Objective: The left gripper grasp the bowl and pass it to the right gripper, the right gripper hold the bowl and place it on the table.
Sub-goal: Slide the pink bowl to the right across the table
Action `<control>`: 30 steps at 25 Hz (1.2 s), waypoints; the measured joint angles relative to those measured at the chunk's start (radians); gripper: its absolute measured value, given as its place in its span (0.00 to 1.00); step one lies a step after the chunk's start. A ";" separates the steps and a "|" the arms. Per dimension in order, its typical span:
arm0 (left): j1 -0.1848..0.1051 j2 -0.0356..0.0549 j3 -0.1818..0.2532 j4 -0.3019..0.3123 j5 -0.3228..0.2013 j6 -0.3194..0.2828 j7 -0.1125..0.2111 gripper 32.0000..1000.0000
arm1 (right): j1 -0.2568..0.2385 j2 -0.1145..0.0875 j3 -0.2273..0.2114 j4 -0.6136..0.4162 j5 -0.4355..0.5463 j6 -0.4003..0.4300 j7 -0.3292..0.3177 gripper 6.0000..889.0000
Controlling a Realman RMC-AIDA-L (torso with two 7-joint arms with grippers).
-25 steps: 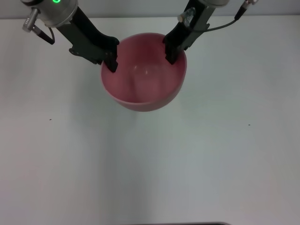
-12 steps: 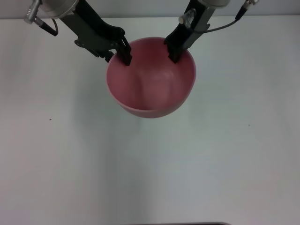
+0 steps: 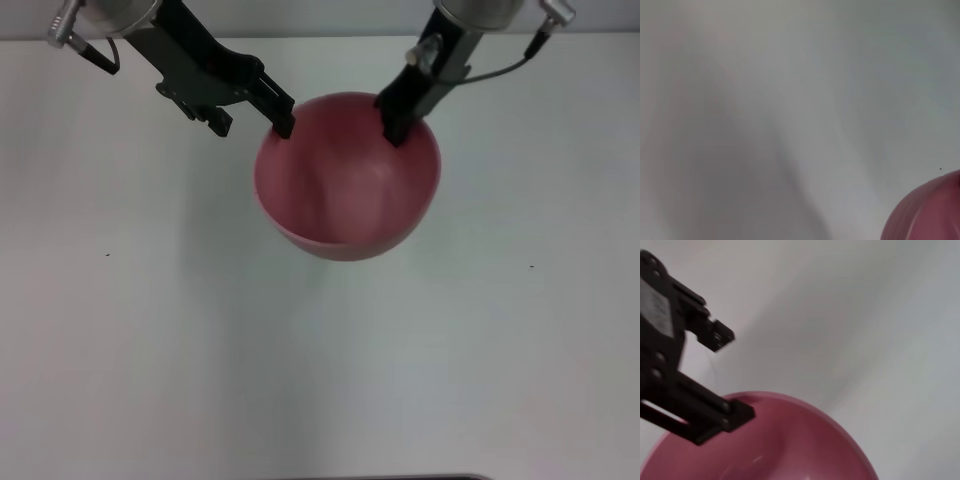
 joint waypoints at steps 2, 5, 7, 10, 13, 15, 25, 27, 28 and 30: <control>0.003 -0.0008 0.000 0.000 -0.002 0.000 0.004 0.71 | -0.020 -0.005 -0.001 -0.004 -0.008 0.001 0.003 0.03; 0.009 -0.0023 0.000 0.000 -0.008 0.000 0.006 0.82 | -0.055 -0.016 -0.001 -0.019 -0.021 0.004 0.007 0.04; 0.011 -0.0024 0.000 0.001 -0.012 0.000 0.007 0.85 | -0.081 -0.024 -0.001 -0.033 -0.022 0.009 0.008 0.04; 0.015 -0.0019 0.000 0.002 -0.013 0.000 0.008 0.88 | -0.118 -0.038 -0.001 -0.049 -0.024 0.012 0.014 0.04; 0.025 -0.0002 0.000 0.002 -0.013 0.002 0.012 0.88 | -0.155 -0.050 -0.001 -0.053 -0.024 0.012 0.018 0.05; 0.034 -0.0001 0.000 0.002 -0.013 0.005 0.014 0.88 | -0.180 -0.054 -0.001 -0.061 -0.024 0.013 0.018 0.05; 0.049 -0.0044 0.001 -0.006 -0.008 0.031 0.037 0.88 | -0.289 -0.089 0.000 -0.090 -0.025 0.015 0.019 0.06; 0.050 -0.0070 0.002 -0.007 -0.006 0.033 0.039 0.88 | -0.308 -0.091 0.000 -0.090 -0.025 0.009 0.019 0.06; 0.050 -0.0079 0.003 -0.007 -0.006 0.033 0.039 0.88 | -0.316 -0.092 0.000 -0.090 -0.025 0.004 0.018 0.06; 0.050 -0.0085 0.003 -0.007 -0.006 0.034 0.042 0.88 | -0.328 -0.092 -0.003 -0.092 -0.025 -0.007 0.016 0.07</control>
